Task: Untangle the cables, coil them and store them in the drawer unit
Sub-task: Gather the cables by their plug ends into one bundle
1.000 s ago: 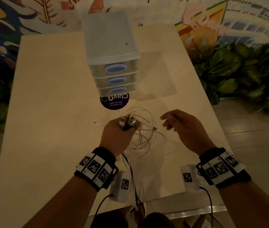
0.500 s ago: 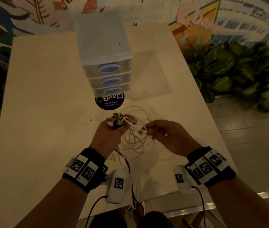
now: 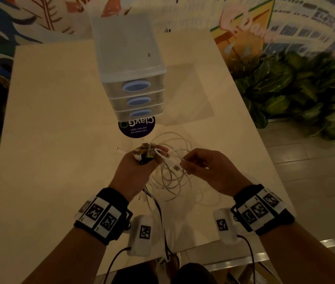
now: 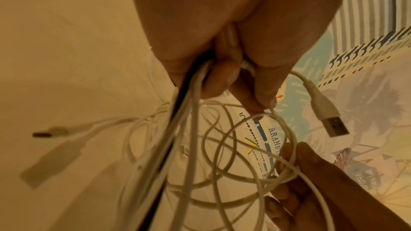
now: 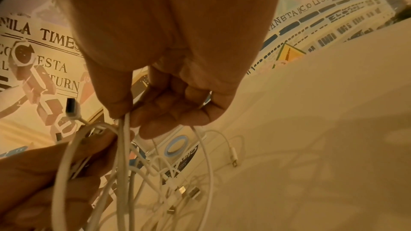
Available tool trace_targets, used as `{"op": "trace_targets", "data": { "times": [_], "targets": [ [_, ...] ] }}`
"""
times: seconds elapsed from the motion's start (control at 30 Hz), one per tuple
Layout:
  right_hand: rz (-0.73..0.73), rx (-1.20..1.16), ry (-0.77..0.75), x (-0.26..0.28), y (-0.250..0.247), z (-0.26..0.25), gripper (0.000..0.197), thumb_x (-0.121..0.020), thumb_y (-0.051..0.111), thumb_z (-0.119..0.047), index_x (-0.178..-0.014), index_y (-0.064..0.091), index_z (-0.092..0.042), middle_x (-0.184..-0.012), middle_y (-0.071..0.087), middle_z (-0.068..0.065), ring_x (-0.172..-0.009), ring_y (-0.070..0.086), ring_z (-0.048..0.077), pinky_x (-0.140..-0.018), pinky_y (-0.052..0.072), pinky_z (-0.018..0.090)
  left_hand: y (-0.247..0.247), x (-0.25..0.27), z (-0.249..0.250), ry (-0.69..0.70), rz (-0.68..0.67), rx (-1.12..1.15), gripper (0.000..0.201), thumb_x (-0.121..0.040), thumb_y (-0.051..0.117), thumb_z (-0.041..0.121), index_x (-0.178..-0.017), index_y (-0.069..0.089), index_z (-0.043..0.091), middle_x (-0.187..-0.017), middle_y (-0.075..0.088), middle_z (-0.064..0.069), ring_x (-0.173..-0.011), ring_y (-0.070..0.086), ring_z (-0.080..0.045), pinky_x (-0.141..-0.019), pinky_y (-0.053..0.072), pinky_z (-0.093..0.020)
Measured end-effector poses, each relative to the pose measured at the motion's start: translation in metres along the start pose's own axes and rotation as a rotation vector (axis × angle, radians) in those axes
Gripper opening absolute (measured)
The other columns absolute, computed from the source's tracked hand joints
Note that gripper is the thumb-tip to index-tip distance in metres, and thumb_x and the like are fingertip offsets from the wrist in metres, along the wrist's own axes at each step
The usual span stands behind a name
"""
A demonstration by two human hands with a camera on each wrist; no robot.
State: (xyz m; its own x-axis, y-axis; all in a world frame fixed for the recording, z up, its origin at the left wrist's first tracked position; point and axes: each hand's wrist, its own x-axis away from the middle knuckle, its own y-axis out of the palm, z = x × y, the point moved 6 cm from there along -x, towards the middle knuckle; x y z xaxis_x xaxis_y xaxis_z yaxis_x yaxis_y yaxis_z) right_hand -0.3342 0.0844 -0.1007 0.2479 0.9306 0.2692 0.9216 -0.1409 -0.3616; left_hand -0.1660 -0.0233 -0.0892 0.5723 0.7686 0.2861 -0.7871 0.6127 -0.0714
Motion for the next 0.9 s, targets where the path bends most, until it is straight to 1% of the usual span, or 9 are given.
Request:
{"op": "trace_targets", "data": {
  "times": [0.03, 0.13, 0.23, 0.27, 0.33, 0.43, 0.6, 0.73, 0.9],
  "targets": [
    [0.017, 0.004, -0.010, 0.000, -0.002, -0.001, 0.014, -0.091, 0.074, -0.033, -0.096, 0.074, -0.020, -0.085, 0.075, -0.007, -0.079, 0.069, 0.008, -0.079, 0.057, 0.027, -0.001, 0.000, 0.001, 0.006, 0.000, -0.015, 0.015, -0.096, 0.063, 0.003, -0.105, 0.074, 0.003, -0.079, 0.071, 0.011, -0.057, 0.048, -0.015, -0.066, 0.048, -0.033],
    [0.107, 0.021, -0.040, 0.002, -0.011, -0.003, 0.013, -0.087, 0.078, -0.032, -0.083, 0.070, -0.022, -0.074, 0.071, -0.011, -0.067, 0.063, 0.001, -0.069, 0.049, 0.014, -0.008, 0.001, -0.003, -0.012, 0.003, -0.049, 0.015, -0.096, 0.066, 0.009, -0.109, 0.073, 0.006, -0.084, 0.069, 0.005, -0.059, 0.037, -0.019, -0.058, 0.047, -0.039],
    [0.132, 0.079, -0.048, 0.001, -0.015, -0.007, 0.018, -0.089, 0.074, -0.039, -0.084, 0.065, -0.024, -0.075, 0.071, -0.008, -0.068, 0.064, 0.002, -0.068, 0.049, 0.015, -0.020, -0.002, -0.016, -0.106, 0.047, -0.107, 0.015, -0.099, 0.063, 0.018, -0.105, 0.075, 0.011, -0.089, 0.071, 0.002, -0.063, 0.046, -0.023, -0.058, 0.041, -0.050],
    [0.128, 0.071, -0.046, 0.000, -0.016, -0.007, 0.017, -0.092, 0.070, -0.040, -0.087, 0.065, -0.024, -0.076, 0.072, -0.008, -0.071, 0.066, 0.003, -0.071, 0.051, 0.017, -0.025, -0.003, -0.021, -0.130, 0.072, -0.127, 0.016, -0.100, 0.062, 0.022, -0.102, 0.076, 0.014, -0.089, 0.071, 0.000, -0.049, 0.046, -0.018, -0.048, 0.040, -0.042],
    [0.142, 0.027, -0.029, -0.001, -0.016, -0.007, 0.014, -0.096, 0.064, -0.039, -0.093, 0.067, -0.026, -0.077, 0.073, -0.006, -0.076, 0.070, 0.009, -0.078, 0.055, 0.027, -0.032, -0.004, -0.027, -0.151, 0.129, -0.136, 0.018, -0.101, 0.060, 0.027, -0.097, 0.075, 0.019, -0.078, 0.068, 0.004, -0.041, 0.039, -0.007, -0.045, 0.037, -0.029],
    [0.202, 0.039, -0.047, 0.000, -0.020, -0.013, 0.015, -0.102, 0.057, -0.035, -0.095, 0.070, -0.031, -0.079, 0.072, -0.006, -0.074, 0.068, 0.008, -0.075, 0.054, 0.026, -0.031, 0.000, -0.015, -0.057, 0.168, -0.164, 0.016, -0.101, 0.060, 0.029, -0.095, 0.070, 0.017, -0.053, 0.053, 0.013, -0.043, 0.041, -0.005, -0.053, 0.035, -0.030],
    [0.186, 0.039, -0.090, -0.002, -0.013, -0.030, 0.010, -0.101, 0.059, -0.032, -0.098, 0.068, -0.031, -0.086, 0.073, 0.003, -0.078, 0.071, 0.018, -0.075, 0.057, 0.038, 0.010, 0.015, 0.030, 0.221, 0.008, -0.227, 0.004, -0.097, 0.066, 0.023, -0.098, 0.070, 0.025, -0.090, 0.072, 0.014, -0.087, 0.067, -0.003, -0.079, 0.050, -0.016],
    [0.205, -0.021, -0.132, -0.002, -0.012, -0.040, 0.012, -0.103, 0.056, -0.023, -0.103, 0.067, -0.022, -0.090, 0.073, -0.001, -0.076, 0.069, 0.013, -0.071, 0.057, 0.028, 0.020, 0.009, 0.028, 0.213, -0.025, -0.325, 0.006, -0.096, 0.067, 0.026, -0.096, 0.061, 0.028, -0.083, 0.068, 0.010, -0.076, 0.063, -0.009, -0.068, 0.049, -0.024],
    [0.174, -0.250, -0.126, 0.000, -0.015, -0.039, 0.014, -0.104, 0.052, -0.011, -0.101, 0.066, -0.012, -0.084, 0.069, -0.005, -0.076, 0.062, 0.020, -0.085, 0.057, 0.059, 0.011, 0.006, 0.023, 0.257, 0.007, -0.528, 0.016, -0.091, 0.069, 0.026, -0.086, 0.053, 0.027, -0.073, 0.063, 0.008, -0.068, 0.058, -0.013, -0.057, 0.043, -0.024]
  ]
}}
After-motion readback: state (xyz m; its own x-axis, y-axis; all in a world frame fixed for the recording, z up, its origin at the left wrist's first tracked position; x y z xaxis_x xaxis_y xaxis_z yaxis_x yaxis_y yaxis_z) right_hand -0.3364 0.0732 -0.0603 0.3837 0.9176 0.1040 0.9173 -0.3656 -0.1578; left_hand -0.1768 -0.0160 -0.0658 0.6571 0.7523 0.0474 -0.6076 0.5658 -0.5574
